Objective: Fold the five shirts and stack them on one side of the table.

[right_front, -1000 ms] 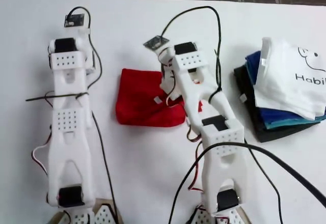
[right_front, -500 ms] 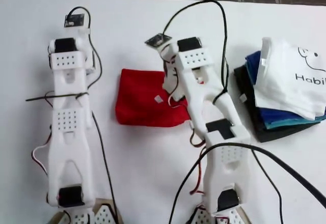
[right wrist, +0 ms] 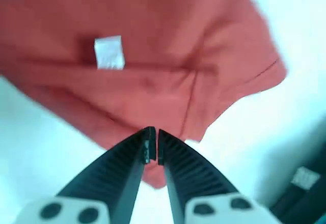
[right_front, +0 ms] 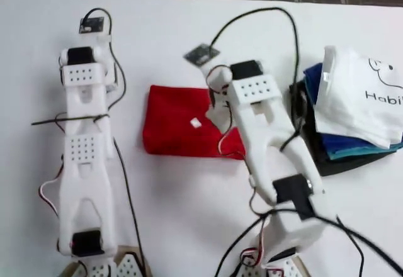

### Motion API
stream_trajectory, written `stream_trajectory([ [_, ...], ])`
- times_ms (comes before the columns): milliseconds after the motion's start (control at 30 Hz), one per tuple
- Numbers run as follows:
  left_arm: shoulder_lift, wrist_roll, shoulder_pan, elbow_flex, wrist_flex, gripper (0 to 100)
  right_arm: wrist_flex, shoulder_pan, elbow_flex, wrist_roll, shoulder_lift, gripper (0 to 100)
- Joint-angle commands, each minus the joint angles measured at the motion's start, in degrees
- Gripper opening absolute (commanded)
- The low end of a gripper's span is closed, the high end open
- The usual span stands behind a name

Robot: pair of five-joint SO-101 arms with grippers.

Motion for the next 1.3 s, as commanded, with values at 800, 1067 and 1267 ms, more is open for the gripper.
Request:
stream_trajectory([
  [800,-0.2,0.4,-0.4,-1.8,-1.4,3,-4.5,0.4,-3.0,0.2,13.8,2.1],
  [1067,-0.2,0.4,-0.4,-1.8,-1.4,3,0.6,0.4,-3.1,0.2,13.7,2.1],
  [1267,-0.2,0.4,-0.4,-1.8,-1.4,3,2.2,0.1,-3.0,0.2,10.6,2.1],
])
